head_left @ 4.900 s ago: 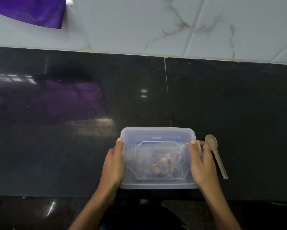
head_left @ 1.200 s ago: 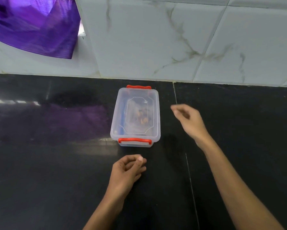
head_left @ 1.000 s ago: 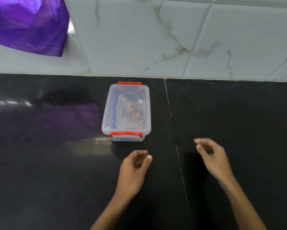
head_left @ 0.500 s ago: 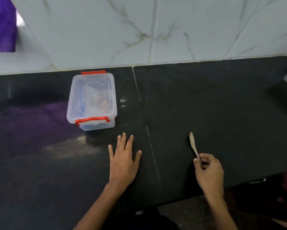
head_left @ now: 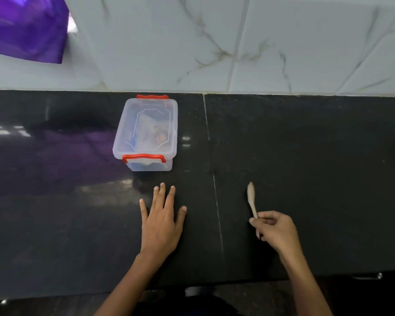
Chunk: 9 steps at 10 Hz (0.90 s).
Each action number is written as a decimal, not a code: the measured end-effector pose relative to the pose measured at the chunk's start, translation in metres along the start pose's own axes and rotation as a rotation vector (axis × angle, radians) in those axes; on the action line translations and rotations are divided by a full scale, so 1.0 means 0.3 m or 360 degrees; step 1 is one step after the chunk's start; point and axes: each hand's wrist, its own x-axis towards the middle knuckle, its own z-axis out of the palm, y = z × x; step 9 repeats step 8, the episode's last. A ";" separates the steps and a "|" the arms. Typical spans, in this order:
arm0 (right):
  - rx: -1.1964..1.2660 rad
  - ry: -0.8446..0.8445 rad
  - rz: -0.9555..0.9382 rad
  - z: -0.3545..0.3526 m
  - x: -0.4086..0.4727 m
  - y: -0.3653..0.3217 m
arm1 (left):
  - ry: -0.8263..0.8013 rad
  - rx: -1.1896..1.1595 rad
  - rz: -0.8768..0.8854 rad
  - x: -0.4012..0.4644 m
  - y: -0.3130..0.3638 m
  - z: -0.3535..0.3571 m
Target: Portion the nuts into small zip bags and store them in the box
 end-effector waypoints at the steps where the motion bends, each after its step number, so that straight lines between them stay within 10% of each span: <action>1: -0.0001 -0.0260 -0.0014 0.098 0.031 -0.088 | 0.0020 0.0011 -0.0076 -0.005 -0.027 -0.016; 9: -0.0321 -0.0096 -0.0373 0.566 0.206 -0.491 | 0.0166 0.0091 -0.0204 0.020 -0.163 -0.087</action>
